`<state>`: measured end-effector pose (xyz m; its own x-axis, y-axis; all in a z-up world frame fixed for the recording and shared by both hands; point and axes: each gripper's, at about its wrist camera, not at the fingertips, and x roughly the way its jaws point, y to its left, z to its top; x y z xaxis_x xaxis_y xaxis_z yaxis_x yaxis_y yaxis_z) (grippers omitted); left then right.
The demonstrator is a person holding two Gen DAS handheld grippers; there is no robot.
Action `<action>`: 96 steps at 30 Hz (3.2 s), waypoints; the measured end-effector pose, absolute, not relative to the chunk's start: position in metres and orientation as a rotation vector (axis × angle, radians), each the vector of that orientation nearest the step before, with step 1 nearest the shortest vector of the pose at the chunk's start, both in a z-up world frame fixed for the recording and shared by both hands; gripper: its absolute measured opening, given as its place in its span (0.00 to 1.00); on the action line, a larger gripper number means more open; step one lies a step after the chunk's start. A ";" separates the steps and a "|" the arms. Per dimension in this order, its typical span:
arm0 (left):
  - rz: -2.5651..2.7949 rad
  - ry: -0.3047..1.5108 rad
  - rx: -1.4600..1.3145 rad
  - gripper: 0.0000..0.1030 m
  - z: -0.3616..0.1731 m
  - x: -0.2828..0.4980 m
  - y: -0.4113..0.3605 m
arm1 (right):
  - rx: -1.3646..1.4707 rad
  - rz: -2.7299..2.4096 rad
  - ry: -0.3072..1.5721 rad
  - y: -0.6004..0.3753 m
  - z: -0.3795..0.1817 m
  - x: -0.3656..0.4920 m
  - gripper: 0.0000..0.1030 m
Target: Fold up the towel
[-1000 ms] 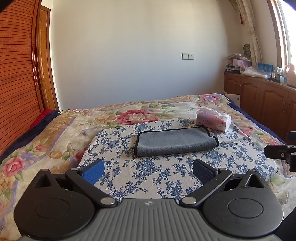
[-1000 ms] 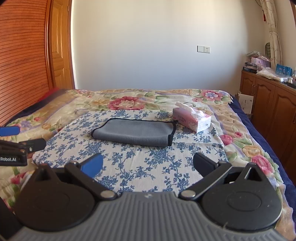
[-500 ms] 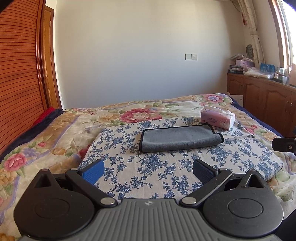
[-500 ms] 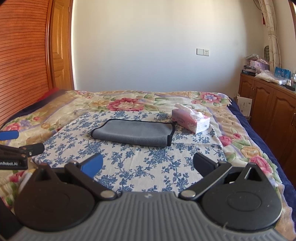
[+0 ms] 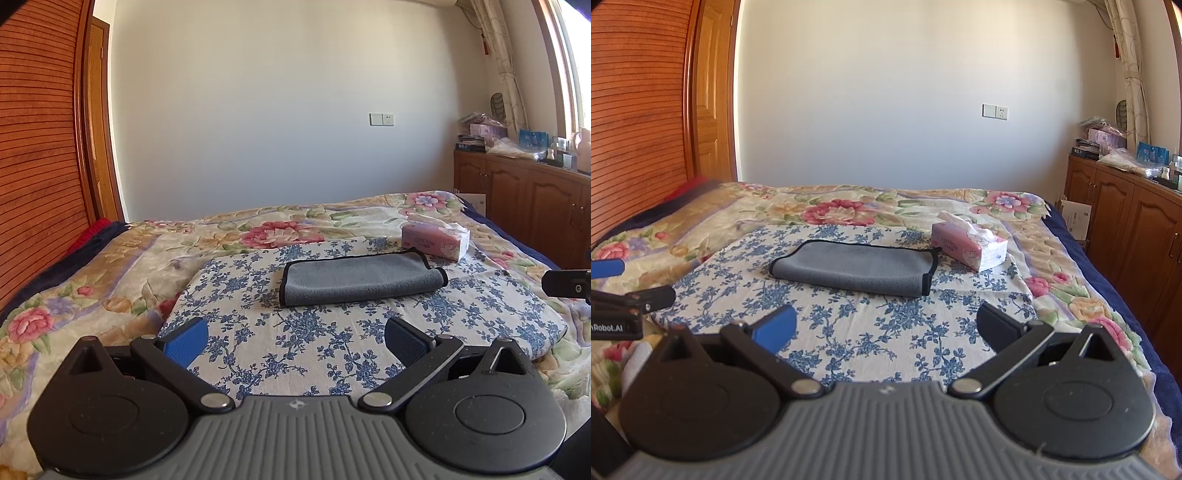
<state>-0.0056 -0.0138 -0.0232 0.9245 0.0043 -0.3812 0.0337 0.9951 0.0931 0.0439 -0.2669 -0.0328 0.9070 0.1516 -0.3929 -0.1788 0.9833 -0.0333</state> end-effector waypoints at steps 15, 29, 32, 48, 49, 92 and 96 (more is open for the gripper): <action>-0.031 0.308 0.096 1.00 -0.018 -0.015 -0.015 | -0.057 0.165 0.311 -0.268 -0.030 0.036 1.00; -0.034 0.266 0.116 1.00 -0.012 -0.020 -0.020 | -0.046 0.143 0.264 -0.271 -0.029 0.033 1.00; -0.035 0.263 0.111 1.00 -0.011 -0.020 -0.020 | -0.047 0.138 0.254 -0.271 -0.028 0.032 1.00; -0.025 0.217 0.073 1.00 -0.004 -0.024 -0.013 | -0.042 0.108 0.191 -0.276 -0.026 0.024 1.00; -0.025 0.213 0.071 1.00 -0.004 -0.025 -0.012 | -0.041 0.103 0.191 -0.276 -0.026 0.025 1.00; -0.016 0.230 0.064 1.00 -0.006 -0.023 -0.006 | -0.043 0.089 0.190 -0.274 -0.028 0.025 1.00; -0.016 0.230 0.064 1.00 -0.006 -0.023 -0.007 | -0.043 0.089 0.190 -0.274 -0.028 0.026 1.00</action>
<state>-0.0230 -0.0067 -0.0064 0.9736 -0.0084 -0.2282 0.0229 0.9979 0.0611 0.0256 -0.2744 -0.0278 0.9780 0.0843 -0.1907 -0.0925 0.9951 -0.0346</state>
